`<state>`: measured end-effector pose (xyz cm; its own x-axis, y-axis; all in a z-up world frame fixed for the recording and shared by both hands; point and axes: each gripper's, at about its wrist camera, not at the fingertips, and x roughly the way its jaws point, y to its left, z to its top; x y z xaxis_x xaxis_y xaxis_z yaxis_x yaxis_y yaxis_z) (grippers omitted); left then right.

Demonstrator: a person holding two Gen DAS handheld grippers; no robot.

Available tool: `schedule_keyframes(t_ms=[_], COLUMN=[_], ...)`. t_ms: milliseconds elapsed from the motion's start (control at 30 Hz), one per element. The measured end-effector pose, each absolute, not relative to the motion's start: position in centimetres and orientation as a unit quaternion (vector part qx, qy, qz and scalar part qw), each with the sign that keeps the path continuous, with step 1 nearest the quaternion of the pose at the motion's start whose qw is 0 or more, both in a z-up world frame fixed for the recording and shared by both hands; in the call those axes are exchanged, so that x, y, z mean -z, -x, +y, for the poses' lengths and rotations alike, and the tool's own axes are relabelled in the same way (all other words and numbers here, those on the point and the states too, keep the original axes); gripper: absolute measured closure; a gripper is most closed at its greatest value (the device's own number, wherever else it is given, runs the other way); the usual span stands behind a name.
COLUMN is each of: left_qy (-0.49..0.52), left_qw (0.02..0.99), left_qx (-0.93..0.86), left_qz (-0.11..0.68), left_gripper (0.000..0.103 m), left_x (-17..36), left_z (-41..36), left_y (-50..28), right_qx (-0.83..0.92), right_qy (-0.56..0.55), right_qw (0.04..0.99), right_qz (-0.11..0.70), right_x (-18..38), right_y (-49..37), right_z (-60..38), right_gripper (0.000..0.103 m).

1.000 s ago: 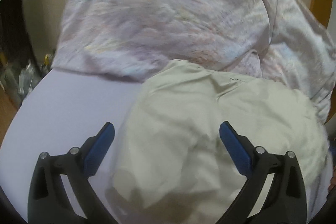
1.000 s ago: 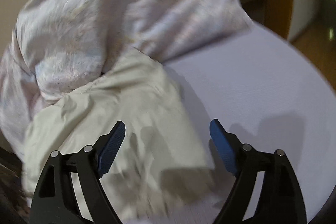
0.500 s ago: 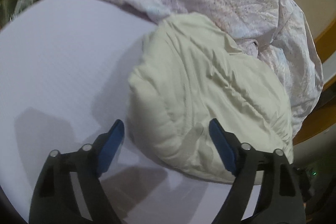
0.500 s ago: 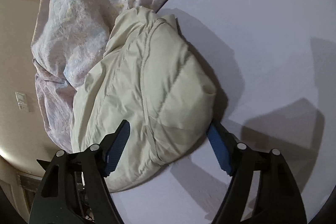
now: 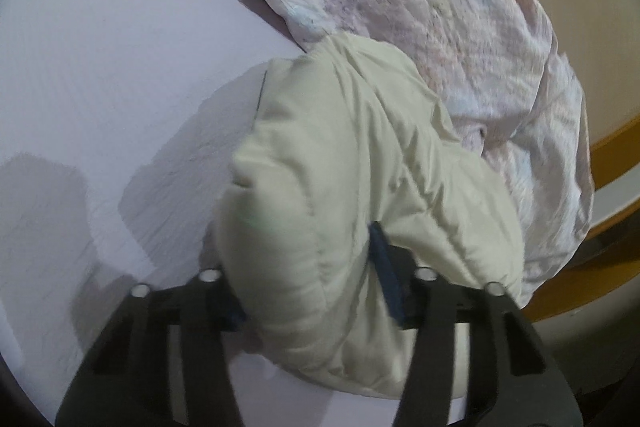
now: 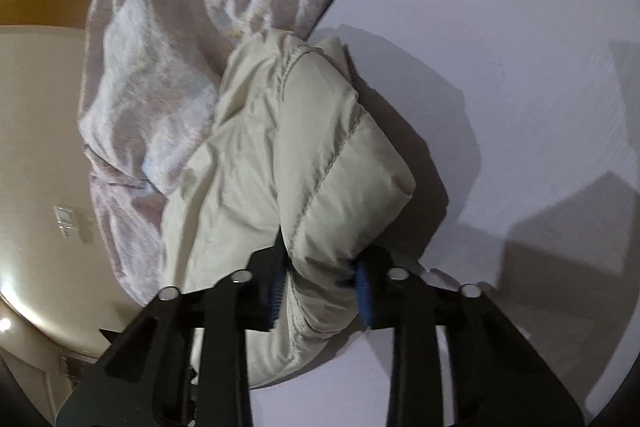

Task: Fold large clothes

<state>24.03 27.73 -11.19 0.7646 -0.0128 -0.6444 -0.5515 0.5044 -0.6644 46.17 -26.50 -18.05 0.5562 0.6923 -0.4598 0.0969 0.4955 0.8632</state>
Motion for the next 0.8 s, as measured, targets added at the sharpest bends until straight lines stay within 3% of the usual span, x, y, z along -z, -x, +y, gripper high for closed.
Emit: schedule_keyframes(t_ms=[67,167,433,800], left_qy=[0.477,0.469,0.449,0.452], left_qw=[0.815,0.827,0.838,0.827], left_qx=[-0.152,-0.139,-0.139,-0.162], left_qz=[0.291,0.278,0.278,0.292], left_gripper=[0.076,0.081,0.081,0.079], left_x=[10.5,8.8,6.6,7.7], left_z=[28.2,28.6,30.0,31.3], left_y=[-23.8,-23.1,-17.2,-7.2], right_qx=[-0.204,-0.218,-0.272,-0.301], right_qy=[-0.464,-0.469,-0.428,-0.353], right_qw=[0.754,0.751,0.745,0.753], right_qz=[0.419,0.411,0.433,0.467], right_x=[17.4,16.3,15.0,16.2], right_y=[-45.8,-45.1,-39.6,-31.2], right_z=[-26.5,-26.4,-25.1,-23.3], right_gripper=[0.080,0.082,0.083,0.080])
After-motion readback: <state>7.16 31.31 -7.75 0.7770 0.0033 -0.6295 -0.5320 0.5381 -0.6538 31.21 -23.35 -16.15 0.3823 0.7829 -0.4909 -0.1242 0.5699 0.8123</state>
